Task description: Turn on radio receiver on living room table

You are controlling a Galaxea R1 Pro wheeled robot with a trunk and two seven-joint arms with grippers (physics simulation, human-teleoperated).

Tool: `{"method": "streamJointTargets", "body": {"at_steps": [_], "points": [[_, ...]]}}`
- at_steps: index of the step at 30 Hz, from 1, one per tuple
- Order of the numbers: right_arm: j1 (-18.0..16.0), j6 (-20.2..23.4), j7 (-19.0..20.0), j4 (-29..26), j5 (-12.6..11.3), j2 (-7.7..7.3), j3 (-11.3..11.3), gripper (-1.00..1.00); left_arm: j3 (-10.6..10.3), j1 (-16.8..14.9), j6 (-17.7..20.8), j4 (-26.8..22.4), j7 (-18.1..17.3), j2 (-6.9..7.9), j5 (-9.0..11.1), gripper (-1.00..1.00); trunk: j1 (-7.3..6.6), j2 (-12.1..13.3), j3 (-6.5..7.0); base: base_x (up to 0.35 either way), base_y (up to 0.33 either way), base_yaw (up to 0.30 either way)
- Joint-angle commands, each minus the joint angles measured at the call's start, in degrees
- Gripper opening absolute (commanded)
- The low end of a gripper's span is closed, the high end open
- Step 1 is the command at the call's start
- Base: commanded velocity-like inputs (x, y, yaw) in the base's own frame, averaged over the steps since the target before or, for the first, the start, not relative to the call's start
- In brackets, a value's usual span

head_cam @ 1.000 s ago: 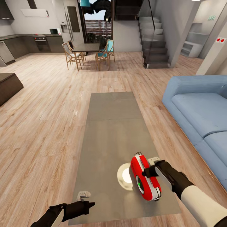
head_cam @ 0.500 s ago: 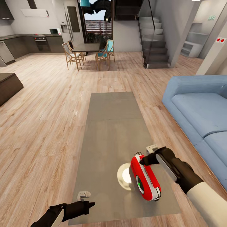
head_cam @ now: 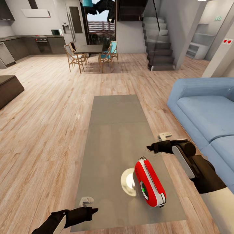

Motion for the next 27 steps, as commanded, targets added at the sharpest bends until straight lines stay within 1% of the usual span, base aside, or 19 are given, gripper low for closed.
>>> {"method": "streamJointTargets", "body": {"at_steps": [1,3,5,16,22,27], "points": [[0.00,0.00,0.00,-0.29,-0.04,-0.01,-0.31,1.00,0.00,-0.01,0.01,-0.02,-0.03,0.01,0.01,-1.00,0.00,0.00,0.00,0.000,0.000,0.000],[0.00,0.00,-0.01,-0.96,0.00,-0.12,-1.05,1.00,0.00,0.01,0.02,-0.06,-0.26,0.04,0.01,-1.00,0.00,0.00,0.00,0.000,0.000,0.000],[0.00,0.00,-0.01,-1.20,0.03,-0.38,-1.30,1.00,0.00,0.00,0.03,-0.07,-0.38,0.04,-0.02,-1.00,0.00,0.00,0.00,0.000,0.000,0.000],[0.00,0.00,0.15,-1.44,-0.01,-1.33,-1.48,1.00,0.05,0.00,0.15,-0.16,-0.13,0.07,-0.12,-1.00,0.00,0.00,0.00,0.000,0.000,0.000],[0.00,0.00,0.10,-1.41,0.09,-1.52,-1.47,1.00,0.08,-0.03,0.28,-0.17,-0.05,0.13,-0.13,-1.00,0.00,0.00,0.00,-0.001,0.000,0.000],[0.00,0.00,0.08,-1.36,0.13,-1.85,-1.47,1.00,0.05,-0.02,0.32,-0.27,-0.23,0.14,-0.13,-1.00,0.00,0.00,0.00,-0.173,0.000,0.000]]}}
